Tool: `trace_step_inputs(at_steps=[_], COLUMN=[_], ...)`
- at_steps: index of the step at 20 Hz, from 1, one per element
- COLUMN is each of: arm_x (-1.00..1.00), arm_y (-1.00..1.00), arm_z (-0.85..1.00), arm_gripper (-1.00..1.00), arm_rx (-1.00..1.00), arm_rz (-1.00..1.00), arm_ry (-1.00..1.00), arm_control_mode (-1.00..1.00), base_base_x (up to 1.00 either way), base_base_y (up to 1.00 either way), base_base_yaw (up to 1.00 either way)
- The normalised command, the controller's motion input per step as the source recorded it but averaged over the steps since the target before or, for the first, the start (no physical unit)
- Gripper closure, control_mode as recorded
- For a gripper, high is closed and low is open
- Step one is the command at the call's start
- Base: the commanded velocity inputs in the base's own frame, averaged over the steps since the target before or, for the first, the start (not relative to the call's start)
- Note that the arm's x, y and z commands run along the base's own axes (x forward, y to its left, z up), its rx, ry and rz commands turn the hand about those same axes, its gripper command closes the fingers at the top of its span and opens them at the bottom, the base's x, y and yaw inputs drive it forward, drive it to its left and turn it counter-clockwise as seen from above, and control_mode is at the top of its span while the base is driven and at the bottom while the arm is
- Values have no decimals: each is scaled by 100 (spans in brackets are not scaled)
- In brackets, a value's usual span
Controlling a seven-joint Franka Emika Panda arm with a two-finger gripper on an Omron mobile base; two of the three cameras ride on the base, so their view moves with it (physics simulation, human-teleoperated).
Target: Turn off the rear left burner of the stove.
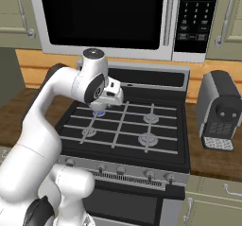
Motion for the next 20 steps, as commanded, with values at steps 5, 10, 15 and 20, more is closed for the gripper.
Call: trace_step_inputs(at_steps=[5, 10, 15, 20], arm_x=[0, 0, 0, 0], arm_y=[-4, 36, 25, 0], arm_z=[0, -2, -1, 0], arm_gripper=[-100, -100, -100, -100], arm_rx=[0, -2, -2, 0], arm_rz=[0, 0, 0, 0], arm_ry=[0, 0, 0, 0], arm_control_mode=[-100, -100, -100, -100], base_base_x=[0, 0, 0, 0], base_base_y=[0, 0, 0, 0], base_base_yaw=[0, 0, 0, 0])
